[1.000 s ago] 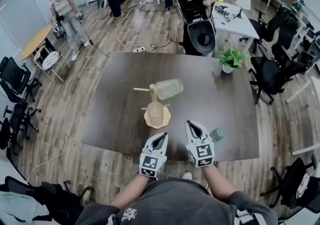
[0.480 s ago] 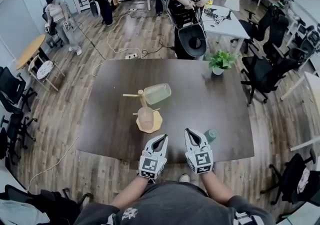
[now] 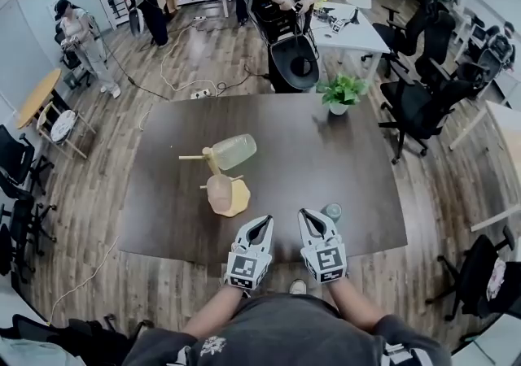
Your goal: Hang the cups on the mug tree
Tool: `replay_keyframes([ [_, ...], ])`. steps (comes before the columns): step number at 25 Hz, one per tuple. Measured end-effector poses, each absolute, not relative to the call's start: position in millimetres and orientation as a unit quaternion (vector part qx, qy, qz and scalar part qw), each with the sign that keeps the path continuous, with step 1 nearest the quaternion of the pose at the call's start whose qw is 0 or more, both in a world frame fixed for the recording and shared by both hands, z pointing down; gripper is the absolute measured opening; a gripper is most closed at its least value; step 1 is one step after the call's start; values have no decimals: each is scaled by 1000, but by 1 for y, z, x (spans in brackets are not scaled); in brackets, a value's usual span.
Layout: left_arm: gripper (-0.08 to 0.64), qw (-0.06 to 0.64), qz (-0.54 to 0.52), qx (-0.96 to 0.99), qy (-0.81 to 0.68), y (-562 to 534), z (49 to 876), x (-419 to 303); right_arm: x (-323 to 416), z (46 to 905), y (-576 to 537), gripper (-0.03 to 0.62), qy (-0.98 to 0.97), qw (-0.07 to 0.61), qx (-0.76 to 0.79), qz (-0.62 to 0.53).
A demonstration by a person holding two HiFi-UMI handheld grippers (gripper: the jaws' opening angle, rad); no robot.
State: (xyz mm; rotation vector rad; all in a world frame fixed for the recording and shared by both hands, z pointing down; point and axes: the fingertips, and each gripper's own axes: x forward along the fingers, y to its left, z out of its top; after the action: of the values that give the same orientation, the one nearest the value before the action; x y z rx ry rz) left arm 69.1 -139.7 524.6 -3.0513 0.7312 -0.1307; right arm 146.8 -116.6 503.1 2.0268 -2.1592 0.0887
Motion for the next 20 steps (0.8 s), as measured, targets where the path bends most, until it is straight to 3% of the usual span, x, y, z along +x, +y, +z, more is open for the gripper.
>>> replay_keyframes([
  [20,6,-5,-74,-973,218,-106,547,133,224,561,-53,25,-675,98,729,63],
])
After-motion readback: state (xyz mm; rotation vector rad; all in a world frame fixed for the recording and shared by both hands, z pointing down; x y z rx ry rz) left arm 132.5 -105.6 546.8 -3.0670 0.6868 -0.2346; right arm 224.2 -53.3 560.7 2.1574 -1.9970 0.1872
